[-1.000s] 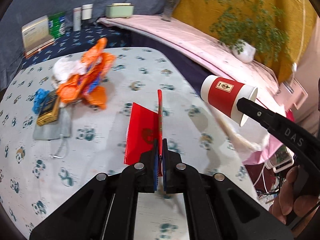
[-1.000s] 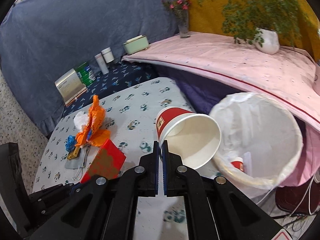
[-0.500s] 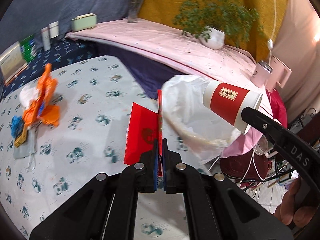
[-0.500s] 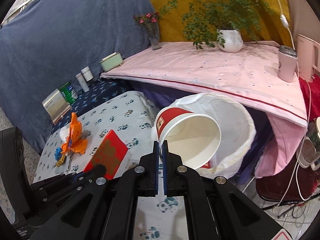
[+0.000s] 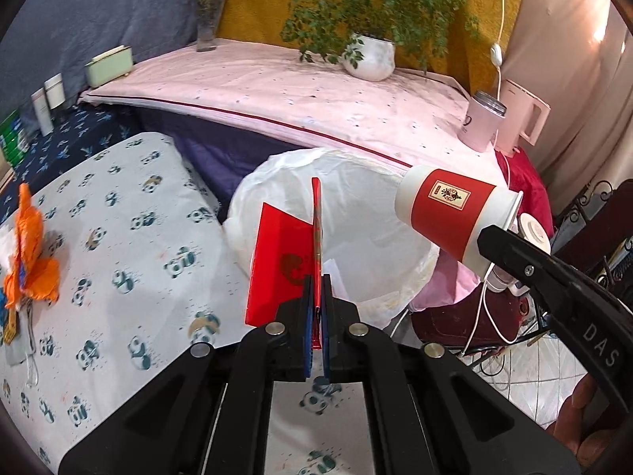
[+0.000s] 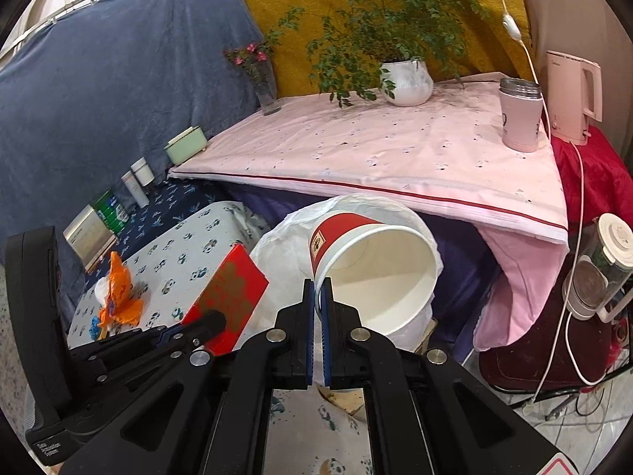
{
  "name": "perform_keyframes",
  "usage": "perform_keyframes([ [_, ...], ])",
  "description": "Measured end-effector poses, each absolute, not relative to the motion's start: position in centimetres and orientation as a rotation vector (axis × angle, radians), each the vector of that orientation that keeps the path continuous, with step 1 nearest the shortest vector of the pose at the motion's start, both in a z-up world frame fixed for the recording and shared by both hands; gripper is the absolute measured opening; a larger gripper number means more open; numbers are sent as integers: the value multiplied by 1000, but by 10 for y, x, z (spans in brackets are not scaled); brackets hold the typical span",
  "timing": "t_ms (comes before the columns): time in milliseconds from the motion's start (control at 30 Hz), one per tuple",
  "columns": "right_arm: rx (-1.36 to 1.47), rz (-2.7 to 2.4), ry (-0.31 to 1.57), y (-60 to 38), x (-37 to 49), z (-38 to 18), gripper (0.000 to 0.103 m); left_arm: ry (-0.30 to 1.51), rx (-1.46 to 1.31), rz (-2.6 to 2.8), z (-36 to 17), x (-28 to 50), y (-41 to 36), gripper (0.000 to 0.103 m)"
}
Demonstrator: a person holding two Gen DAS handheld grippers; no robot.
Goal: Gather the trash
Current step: 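Carry both items over the bin and open the left tool to drop the packet, then open the right tool to drop the paper cup into the bin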
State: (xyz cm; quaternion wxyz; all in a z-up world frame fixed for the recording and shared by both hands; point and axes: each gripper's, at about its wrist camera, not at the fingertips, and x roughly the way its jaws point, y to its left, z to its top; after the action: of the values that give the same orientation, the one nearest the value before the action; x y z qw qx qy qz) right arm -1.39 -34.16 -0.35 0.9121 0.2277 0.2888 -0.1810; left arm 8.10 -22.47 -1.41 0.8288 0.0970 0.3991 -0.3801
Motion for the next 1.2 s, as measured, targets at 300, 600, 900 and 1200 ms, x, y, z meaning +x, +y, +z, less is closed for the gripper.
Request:
perform_keyframes([
  [300, 496, -393, 607, -361, -15, -14, 3, 876, 221, -855, -24, 93, -256, 3],
  [600, 505, -391, 618, -365, -6, -21, 3, 888, 196, -864, -31, 110, -261, 17],
  [900, 492, -374, 638, -364, 11, -25, 3, 869, 157, -789, -32, 124, -246, 48],
  [1200, 472, -349, 653, -354, 34, -28, 5, 872, 127, -698, -37, 138, -215, 49],
])
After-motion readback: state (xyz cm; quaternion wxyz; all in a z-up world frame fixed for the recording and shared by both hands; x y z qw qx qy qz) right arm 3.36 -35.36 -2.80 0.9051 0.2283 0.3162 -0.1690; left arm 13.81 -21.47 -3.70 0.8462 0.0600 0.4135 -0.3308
